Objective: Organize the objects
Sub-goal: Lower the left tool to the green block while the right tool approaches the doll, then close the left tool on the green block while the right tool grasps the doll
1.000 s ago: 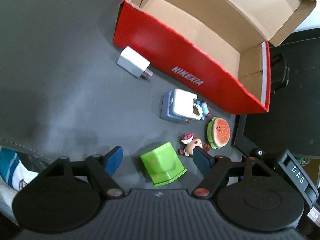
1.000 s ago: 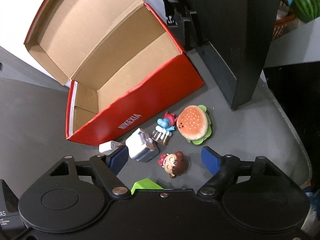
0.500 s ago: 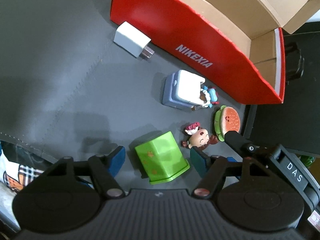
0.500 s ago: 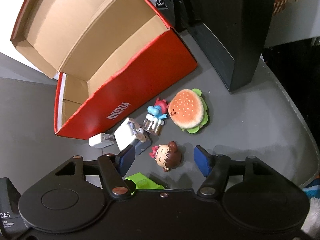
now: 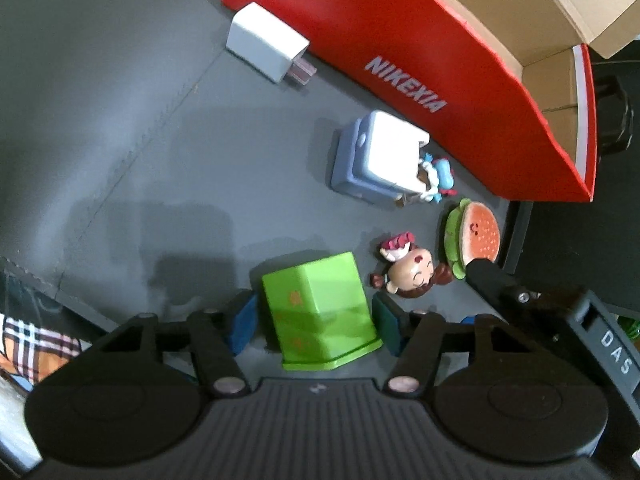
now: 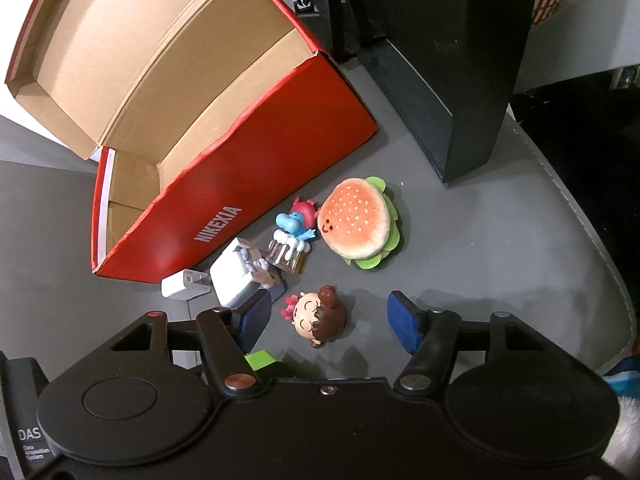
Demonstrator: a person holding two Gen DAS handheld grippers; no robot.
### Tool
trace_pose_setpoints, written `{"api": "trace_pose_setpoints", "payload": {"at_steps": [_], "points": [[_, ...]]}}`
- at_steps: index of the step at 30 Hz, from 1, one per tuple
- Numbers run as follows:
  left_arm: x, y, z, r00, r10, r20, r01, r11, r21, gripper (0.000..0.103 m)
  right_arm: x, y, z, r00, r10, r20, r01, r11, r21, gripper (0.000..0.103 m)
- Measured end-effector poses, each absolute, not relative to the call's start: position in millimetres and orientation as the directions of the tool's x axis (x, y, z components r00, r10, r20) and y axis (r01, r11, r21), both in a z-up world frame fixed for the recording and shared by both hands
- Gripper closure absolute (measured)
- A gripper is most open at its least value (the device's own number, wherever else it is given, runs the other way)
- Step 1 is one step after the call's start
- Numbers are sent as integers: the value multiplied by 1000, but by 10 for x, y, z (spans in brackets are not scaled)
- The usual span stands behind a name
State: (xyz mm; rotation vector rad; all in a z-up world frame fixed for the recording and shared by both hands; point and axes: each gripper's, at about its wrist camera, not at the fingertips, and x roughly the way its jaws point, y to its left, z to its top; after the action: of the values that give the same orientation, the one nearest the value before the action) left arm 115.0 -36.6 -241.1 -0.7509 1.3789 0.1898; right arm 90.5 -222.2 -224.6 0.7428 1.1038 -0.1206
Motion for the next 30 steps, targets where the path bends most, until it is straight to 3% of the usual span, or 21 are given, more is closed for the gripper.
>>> {"api": "trace_pose_setpoints", "payload": {"at_steps": [2, 5, 14, 17, 30], "points": [[1154, -368, -2411, 226, -296, -928, -534, 759, -372, 50, 909, -2209, -2257, 466, 263, -845, 438, 761, 479, 39], [1147, -342, -2405, 230, -299, -926, -532, 758, -377, 51, 918, -2196, -2280, 457, 259, -851, 438, 767, 469, 39], [1112, -168, -2313, 245, -256, -935, -517, 781, -350, 51, 1022, -2062, -2340, 428, 245, -870, 425, 795, 433, 36], [1117, -96, -2283, 251, -246, -936, -516, 784, -344, 51, 1062, -2003, -2363, 418, 227, -880, 422, 809, 410, 25], [1162, 89, -2201, 259, -213, -942, -499, 806, -319, 51, 1226, -1739, -2436, 387, 136, -912, 386, 874, 294, 26]]}}
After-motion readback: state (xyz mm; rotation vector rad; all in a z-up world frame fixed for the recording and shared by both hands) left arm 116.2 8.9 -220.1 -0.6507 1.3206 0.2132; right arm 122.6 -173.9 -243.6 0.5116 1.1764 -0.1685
